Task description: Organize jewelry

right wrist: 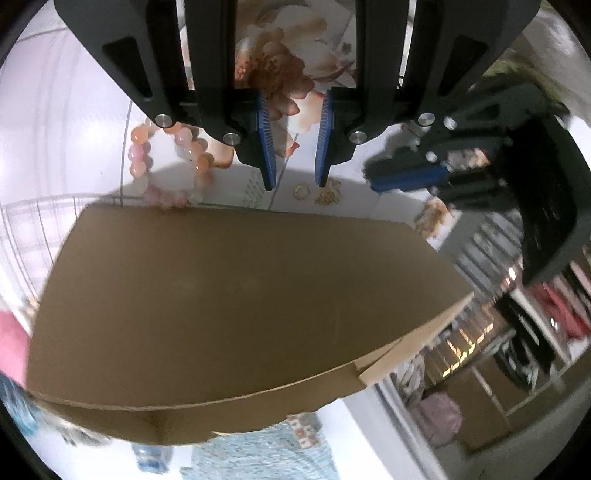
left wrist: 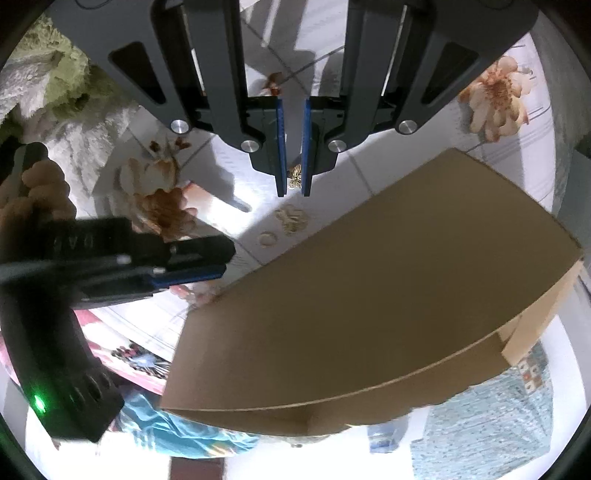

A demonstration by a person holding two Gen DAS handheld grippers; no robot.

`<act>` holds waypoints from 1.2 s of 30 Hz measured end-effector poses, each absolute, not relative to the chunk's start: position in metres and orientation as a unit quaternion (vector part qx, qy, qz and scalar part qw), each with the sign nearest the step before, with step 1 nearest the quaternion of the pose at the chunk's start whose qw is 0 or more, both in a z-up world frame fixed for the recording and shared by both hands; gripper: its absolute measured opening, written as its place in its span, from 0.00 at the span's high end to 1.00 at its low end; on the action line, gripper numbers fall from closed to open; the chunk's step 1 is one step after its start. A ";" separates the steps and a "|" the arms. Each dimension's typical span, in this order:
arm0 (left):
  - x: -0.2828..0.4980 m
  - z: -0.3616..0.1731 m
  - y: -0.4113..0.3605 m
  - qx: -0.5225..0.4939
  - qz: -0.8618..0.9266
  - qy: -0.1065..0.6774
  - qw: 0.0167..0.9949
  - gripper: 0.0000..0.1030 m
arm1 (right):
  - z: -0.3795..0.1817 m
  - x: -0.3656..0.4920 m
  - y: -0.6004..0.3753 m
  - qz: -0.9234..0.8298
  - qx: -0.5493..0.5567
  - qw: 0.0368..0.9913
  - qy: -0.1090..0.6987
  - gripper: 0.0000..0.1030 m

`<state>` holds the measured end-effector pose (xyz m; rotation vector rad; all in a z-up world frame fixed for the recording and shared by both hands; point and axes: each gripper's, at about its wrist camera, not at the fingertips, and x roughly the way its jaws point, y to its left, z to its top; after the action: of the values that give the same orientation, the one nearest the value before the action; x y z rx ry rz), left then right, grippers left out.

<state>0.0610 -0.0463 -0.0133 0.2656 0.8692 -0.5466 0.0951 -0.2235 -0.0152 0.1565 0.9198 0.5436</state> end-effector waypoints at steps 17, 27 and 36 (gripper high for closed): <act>0.065 -0.016 -0.025 0.098 -0.259 0.409 0.869 0.94 | -0.016 0.098 -0.162 0.262 -0.110 0.861 0.421 0.88; 0.065 -0.017 -0.021 0.095 -0.258 0.407 0.871 0.94 | -0.015 0.100 -0.170 0.264 -0.093 0.860 0.426 0.89; 0.057 -0.009 -0.019 0.103 -0.253 0.399 0.875 0.94 | -0.007 0.093 -0.180 0.263 -0.076 0.865 0.420 0.97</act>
<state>0.0571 -0.0189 -0.0087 0.2153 0.8326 -0.5278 0.0930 -0.1799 -0.0071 -0.1593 0.8806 0.5509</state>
